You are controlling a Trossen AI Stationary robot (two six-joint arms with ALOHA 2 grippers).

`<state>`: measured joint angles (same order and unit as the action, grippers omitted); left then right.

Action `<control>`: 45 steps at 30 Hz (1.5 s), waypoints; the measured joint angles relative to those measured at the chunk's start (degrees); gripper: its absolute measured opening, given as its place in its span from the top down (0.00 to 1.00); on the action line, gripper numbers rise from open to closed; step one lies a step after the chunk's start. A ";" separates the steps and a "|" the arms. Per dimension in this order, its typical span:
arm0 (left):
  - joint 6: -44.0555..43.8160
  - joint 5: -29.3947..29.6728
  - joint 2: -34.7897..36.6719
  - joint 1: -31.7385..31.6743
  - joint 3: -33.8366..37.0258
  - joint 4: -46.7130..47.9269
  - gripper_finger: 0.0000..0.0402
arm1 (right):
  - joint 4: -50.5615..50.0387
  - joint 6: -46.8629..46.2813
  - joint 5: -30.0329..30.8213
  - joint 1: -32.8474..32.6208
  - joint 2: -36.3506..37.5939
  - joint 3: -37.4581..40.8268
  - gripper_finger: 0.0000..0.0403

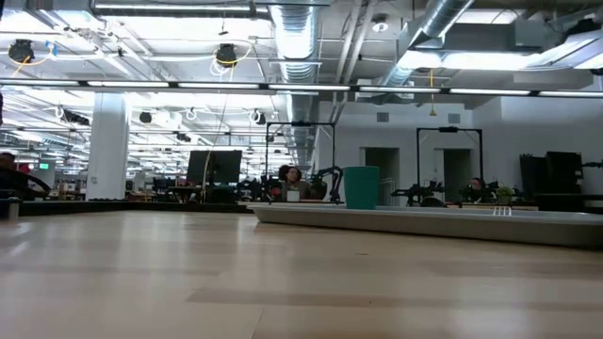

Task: Pick and place plate/cup/fork/spoon on tray
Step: Put the orange spoon to the right of the orange fork

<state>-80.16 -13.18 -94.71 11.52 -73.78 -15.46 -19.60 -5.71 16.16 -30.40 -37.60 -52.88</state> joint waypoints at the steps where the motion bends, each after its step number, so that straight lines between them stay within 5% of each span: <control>1: -2.38 0.22 -0.24 -0.02 0.00 -1.14 1.00 | -0.14 1.44 1.08 -0.08 -0.22 0.00 0.62; 8: -7.04 3.22 -0.79 0.05 0.00 -7.04 1.00 | 1.71 2.08 1.78 1.54 -4.92 0.07 0.59; 17: -3.50 4.43 -0.82 -0.49 0.02 -8.43 1.00 | 4.86 2.57 -1.19 4.94 -10.54 0.03 0.39; 23: -2.76 3.05 -0.82 -0.68 0.02 -8.50 1.00 | 7.41 4.58 -1.64 6.37 -11.96 0.02 0.39; 29: -1.31 2.96 -0.82 -0.80 0.02 -8.48 1.00 | 10.46 4.24 -10.58 10.00 -13.37 0.02 0.39; 33: -0.63 3.02 -0.97 -1.02 0.02 -8.46 1.00 | 11.89 3.64 -14.70 11.85 -15.45 0.02 0.43; 45: 0.22 3.29 -0.97 -1.02 0.01 -8.44 1.00 | 12.56 4.85 -14.71 12.20 -14.75 0.04 0.70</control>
<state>-79.94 -9.89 -95.68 10.50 -73.77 -23.90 -7.04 -0.86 1.44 -18.20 -52.35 -52.84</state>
